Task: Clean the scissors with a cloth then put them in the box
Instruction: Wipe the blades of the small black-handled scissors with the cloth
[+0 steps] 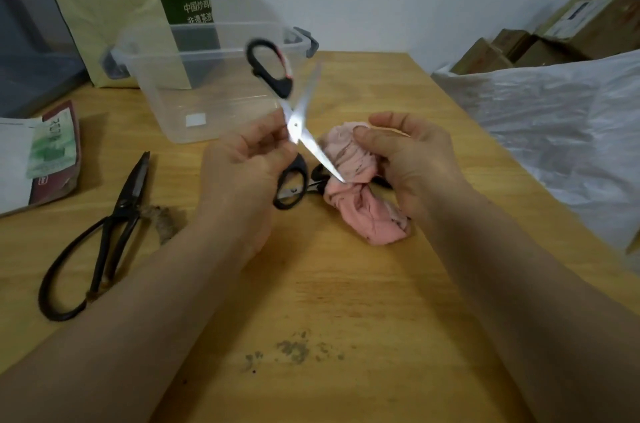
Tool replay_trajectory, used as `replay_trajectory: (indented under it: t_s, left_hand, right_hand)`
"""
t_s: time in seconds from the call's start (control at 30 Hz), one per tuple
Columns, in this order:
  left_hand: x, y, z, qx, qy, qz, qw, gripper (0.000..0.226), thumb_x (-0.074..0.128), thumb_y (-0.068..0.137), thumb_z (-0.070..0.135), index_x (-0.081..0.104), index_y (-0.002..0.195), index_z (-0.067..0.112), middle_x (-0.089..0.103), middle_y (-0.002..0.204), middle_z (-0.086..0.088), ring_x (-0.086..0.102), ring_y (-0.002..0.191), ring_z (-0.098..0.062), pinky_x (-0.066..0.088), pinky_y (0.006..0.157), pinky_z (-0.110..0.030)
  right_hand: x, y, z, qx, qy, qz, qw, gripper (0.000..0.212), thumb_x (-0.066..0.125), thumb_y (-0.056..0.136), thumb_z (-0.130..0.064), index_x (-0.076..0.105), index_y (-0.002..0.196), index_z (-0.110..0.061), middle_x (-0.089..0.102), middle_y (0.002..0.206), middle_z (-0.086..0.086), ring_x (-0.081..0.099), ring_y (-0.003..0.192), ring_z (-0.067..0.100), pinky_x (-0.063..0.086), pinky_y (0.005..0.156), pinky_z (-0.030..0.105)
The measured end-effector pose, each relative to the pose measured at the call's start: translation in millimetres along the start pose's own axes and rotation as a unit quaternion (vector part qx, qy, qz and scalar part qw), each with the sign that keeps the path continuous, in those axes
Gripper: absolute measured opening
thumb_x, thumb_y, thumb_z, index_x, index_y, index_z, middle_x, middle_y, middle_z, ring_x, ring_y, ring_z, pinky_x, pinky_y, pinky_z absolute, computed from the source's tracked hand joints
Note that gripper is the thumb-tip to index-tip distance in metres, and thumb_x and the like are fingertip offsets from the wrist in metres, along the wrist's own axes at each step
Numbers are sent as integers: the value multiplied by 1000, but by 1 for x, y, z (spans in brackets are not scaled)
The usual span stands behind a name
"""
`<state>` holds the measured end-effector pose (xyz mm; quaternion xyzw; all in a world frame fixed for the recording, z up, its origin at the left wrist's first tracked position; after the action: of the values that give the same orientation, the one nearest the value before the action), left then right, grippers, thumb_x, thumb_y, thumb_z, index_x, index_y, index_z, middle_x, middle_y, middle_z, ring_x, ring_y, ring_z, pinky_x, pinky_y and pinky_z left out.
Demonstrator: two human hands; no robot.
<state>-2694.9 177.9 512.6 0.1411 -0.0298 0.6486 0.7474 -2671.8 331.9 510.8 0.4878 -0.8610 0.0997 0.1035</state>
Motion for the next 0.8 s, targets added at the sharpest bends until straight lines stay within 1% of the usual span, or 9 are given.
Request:
replay_trajectory:
  t_s: [0.07,0.2,0.3,0.4,0.5,0.6,0.67,0.73,0.8]
  left_hand:
    - [-11,5,12,149,139,60,977,40,56,86,-6,64,105,28,66,92,13,63,88,-3,53,82,-18]
    - [-23,9,19,386,399,69,829,36,53,90,1,59,122,16,53,106,-1,47,92,-3,37,79,-2]
    - [-19,10,5,403,491,-32,772,34,43,92,16,65,115,4,56,99,-12,50,89,-19,44,74,-18]
    - [-17,13,-1,380,509,-87,767,47,36,89,29,68,111,2,56,97,-8,49,91,-17,39,75,-16]
    - [-17,14,-6,403,540,-95,733,42,38,85,16,67,111,0,60,95,-19,56,84,-35,47,65,-35]
    - [-21,17,-6,406,521,-42,750,38,43,87,14,64,116,0,60,98,-19,55,89,-31,45,72,-30]
    - [-25,19,-5,387,509,8,769,40,49,89,18,58,125,2,58,107,-17,49,99,-24,38,83,-24]
    - [-26,18,-1,317,476,47,819,44,55,91,22,52,132,6,52,118,-14,46,108,-21,39,89,-25]
    - [-25,18,0,217,415,77,880,43,55,94,24,49,136,12,48,124,-4,43,108,-9,38,89,-14]
  right_hand:
    - [-4,4,-2,3,-12,-15,1000,16,71,77,3,65,82,-10,70,75,10,69,69,18,57,61,27]
    - [1,0,-1,51,-12,-86,995,14,67,79,5,68,78,-9,69,75,9,67,73,18,58,71,29]
    - [2,-1,-3,126,68,-107,984,5,66,82,-8,67,85,-5,67,85,12,64,81,23,55,80,34]
    - [-1,0,-5,162,33,-139,976,44,71,64,-47,69,84,-7,67,92,13,63,85,25,52,86,38]
    - [2,-2,2,161,-2,-158,974,46,75,69,-33,68,103,-2,69,105,18,66,93,27,53,90,40]
    - [4,2,8,166,31,-109,980,28,68,81,-7,67,106,5,66,108,23,64,92,29,52,93,43]
    - [2,5,8,166,68,-86,980,24,66,82,-4,67,104,6,68,100,21,66,83,27,57,82,39]
    - [0,6,7,163,108,-78,978,26,65,83,-4,65,107,7,67,100,20,66,83,27,59,73,36]
    - [0,6,6,160,132,-77,975,23,63,85,-3,65,105,8,67,100,21,65,87,28,58,76,36]
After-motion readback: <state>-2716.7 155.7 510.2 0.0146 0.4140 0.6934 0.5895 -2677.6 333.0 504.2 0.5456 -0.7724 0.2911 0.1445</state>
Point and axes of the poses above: each hand's wrist, its own y-axis towards the middle knuckle, its own x-axis out of the palm, z = x × y, the point moved 2 cm from there along y, towards the middle knuckle
